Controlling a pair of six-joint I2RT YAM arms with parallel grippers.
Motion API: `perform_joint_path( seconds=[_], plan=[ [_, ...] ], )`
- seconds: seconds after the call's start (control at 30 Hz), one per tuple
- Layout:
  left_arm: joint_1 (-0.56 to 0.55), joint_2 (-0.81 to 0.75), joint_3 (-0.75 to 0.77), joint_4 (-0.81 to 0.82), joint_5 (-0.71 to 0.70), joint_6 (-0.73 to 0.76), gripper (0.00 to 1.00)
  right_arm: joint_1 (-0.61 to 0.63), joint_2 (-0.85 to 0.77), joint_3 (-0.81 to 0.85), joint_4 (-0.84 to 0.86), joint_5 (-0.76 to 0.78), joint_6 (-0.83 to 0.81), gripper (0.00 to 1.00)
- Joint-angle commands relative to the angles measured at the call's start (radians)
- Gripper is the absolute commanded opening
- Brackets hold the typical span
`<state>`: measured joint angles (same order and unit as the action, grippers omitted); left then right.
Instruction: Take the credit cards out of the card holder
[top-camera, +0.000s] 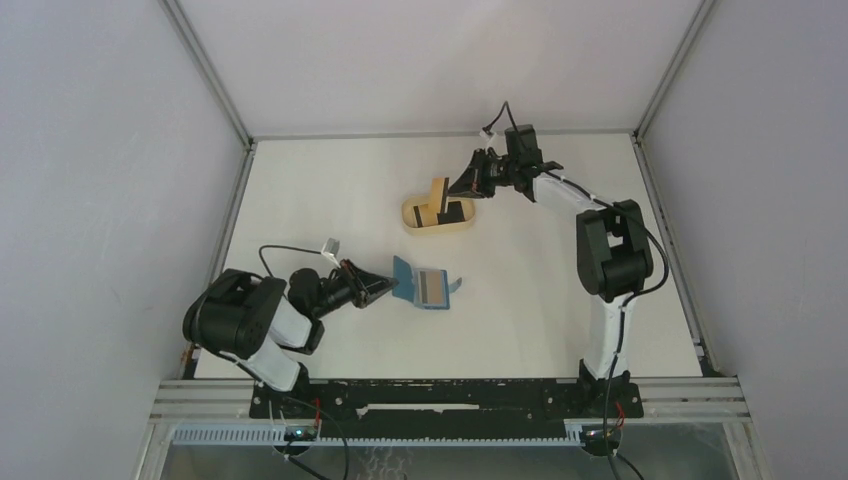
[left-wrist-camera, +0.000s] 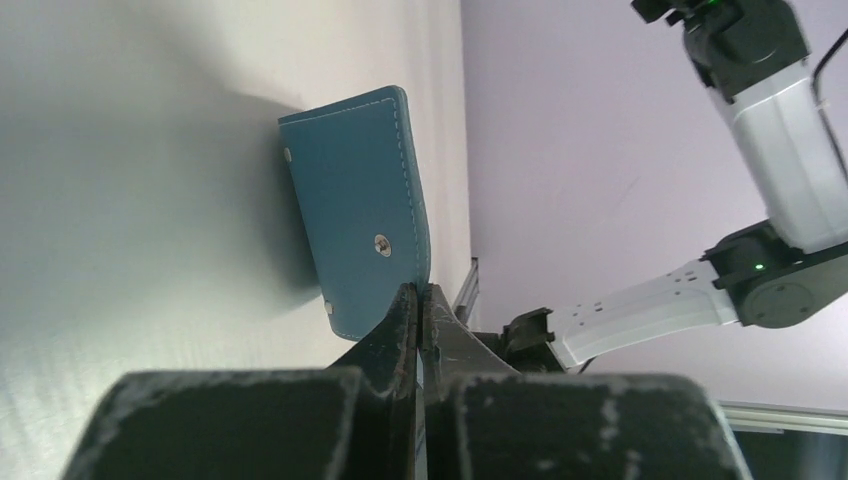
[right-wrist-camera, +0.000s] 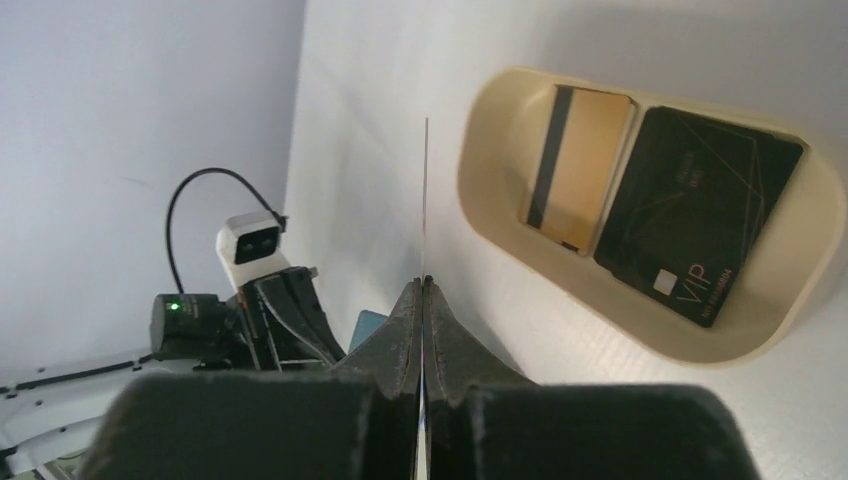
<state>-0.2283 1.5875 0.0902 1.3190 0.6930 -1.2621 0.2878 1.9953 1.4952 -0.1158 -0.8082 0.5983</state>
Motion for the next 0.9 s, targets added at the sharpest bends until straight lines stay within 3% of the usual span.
perform_joint_path(
  seconds=[0.0, 0.37, 0.47, 0.6, 0.67, 0.87],
  plan=[
    [-0.015, 0.047, -0.016, 0.075, -0.032, 0.098, 0.00, 0.024, 0.029, 0.123, -0.133, 0.037, -0.121, 0.00],
    [-0.018, 0.064, -0.002, -0.010, -0.093, 0.195, 0.00, 0.011, 0.146, 0.315, -0.283, 0.050, -0.203, 0.00],
    [-0.019, -0.055, 0.014, -0.197, -0.134, 0.266, 0.00, 0.002, 0.154, 0.337, -0.304, 0.060, -0.212, 0.00],
    [-0.022, -0.295, 0.095, -0.680, -0.231, 0.443, 0.00, 0.006, 0.171, 0.369, -0.328, 0.066, -0.223, 0.00],
    [-0.022, -0.367, 0.144, -0.820, -0.259, 0.514, 0.00, 0.012, 0.182, 0.385, -0.336, 0.067, -0.223, 0.00],
    [-0.022, -0.372, 0.146, -0.835, -0.255, 0.517, 0.00, 0.029, 0.197, 0.395, -0.342, 0.073, -0.220, 0.00]
  ],
)
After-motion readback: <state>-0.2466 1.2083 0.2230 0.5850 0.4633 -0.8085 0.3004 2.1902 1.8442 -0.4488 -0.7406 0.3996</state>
